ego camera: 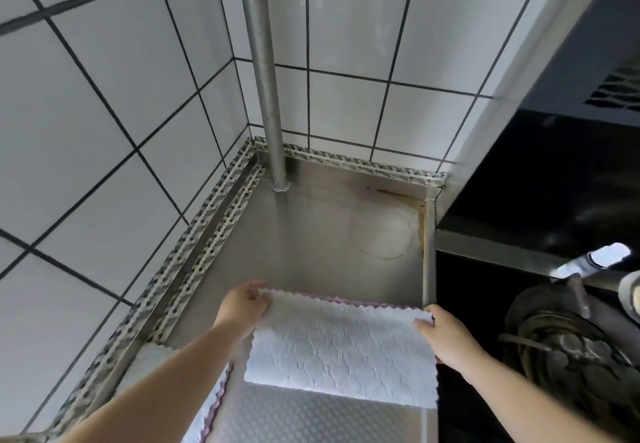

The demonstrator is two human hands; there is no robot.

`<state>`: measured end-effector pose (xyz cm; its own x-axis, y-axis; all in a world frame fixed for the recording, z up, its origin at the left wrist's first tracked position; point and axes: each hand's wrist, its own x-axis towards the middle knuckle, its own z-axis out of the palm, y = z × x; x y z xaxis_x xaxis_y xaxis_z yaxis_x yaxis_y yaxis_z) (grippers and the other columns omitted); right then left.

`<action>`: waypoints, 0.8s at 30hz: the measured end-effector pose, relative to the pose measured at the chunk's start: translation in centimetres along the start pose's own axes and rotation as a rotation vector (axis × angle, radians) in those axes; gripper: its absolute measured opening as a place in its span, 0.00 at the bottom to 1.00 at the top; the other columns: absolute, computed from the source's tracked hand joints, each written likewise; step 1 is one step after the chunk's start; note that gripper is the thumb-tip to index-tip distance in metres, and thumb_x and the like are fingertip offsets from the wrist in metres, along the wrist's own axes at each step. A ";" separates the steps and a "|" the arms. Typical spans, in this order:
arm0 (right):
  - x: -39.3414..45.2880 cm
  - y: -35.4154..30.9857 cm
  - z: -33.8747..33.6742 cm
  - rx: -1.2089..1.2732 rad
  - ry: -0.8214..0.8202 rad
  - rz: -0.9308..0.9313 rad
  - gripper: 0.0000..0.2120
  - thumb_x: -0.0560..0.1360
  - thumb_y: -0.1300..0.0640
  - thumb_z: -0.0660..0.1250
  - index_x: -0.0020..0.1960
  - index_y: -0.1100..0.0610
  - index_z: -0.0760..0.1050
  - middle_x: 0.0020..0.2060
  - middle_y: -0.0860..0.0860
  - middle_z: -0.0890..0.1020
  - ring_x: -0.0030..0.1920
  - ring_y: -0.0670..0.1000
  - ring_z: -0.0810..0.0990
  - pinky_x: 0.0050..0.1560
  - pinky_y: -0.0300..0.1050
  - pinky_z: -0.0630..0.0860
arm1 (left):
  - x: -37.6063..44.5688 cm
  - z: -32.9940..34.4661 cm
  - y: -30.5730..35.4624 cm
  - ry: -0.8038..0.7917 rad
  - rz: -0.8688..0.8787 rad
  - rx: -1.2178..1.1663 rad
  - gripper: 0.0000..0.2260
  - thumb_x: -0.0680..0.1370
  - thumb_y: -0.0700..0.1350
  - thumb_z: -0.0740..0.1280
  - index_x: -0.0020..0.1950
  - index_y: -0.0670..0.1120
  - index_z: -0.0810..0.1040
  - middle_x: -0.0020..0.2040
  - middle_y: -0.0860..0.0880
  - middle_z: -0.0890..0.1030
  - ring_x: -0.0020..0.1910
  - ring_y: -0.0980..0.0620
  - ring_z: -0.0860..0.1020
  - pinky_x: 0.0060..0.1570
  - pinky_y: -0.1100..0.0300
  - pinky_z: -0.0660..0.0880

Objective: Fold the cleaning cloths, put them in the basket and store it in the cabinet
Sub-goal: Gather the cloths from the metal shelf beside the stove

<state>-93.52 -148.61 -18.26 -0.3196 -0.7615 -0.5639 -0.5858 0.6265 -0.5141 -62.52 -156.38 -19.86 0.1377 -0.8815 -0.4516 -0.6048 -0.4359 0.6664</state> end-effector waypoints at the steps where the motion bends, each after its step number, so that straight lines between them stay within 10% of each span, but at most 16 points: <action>1: 0.2 0.0 0.0 -0.006 -0.003 0.003 0.11 0.79 0.53 0.60 0.59 0.57 0.70 0.40 0.52 0.76 0.41 0.53 0.79 0.42 0.49 0.79 | 0.2 0.2 -0.2 -0.001 -0.006 0.011 0.11 0.77 0.41 0.65 0.59 0.46 0.77 0.41 0.48 0.79 0.34 0.51 0.75 0.29 0.63 0.69; 7: 1.0 0.3 -0.1 -0.035 0.011 0.019 0.15 0.79 0.53 0.59 0.63 0.58 0.68 0.44 0.52 0.75 0.43 0.52 0.78 0.44 0.50 0.81 | 1.3 0.7 -0.8 0.007 -0.050 -0.011 0.06 0.76 0.44 0.66 0.52 0.51 0.77 0.49 0.44 0.81 0.44 0.44 0.79 0.45 0.52 0.77; 19: 0.7 0.8 -0.8 0.014 0.041 -0.008 0.10 0.79 0.54 0.59 0.59 0.55 0.70 0.44 0.51 0.77 0.43 0.52 0.80 0.43 0.51 0.82 | 1.6 1.2 -0.3 0.021 0.056 0.149 0.13 0.76 0.45 0.65 0.60 0.46 0.75 0.52 0.45 0.79 0.50 0.46 0.77 0.44 0.58 0.72; 24: -0.7 1.5 -0.2 -0.272 0.293 -0.359 0.10 0.78 0.56 0.61 0.58 0.55 0.74 0.50 0.49 0.76 0.46 0.48 0.77 0.45 0.40 0.72 | -1.6 3.2 0.1 0.191 0.484 0.377 0.14 0.75 0.50 0.61 0.57 0.47 0.78 0.54 0.45 0.79 0.53 0.42 0.76 0.53 0.50 0.73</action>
<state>-94.28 -147.18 -18.53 -0.2354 -0.9587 -0.1598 -0.8560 0.2824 -0.4330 -65.32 -154.39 -20.97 -0.1040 -0.9945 -0.0153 -0.8629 0.0826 0.4986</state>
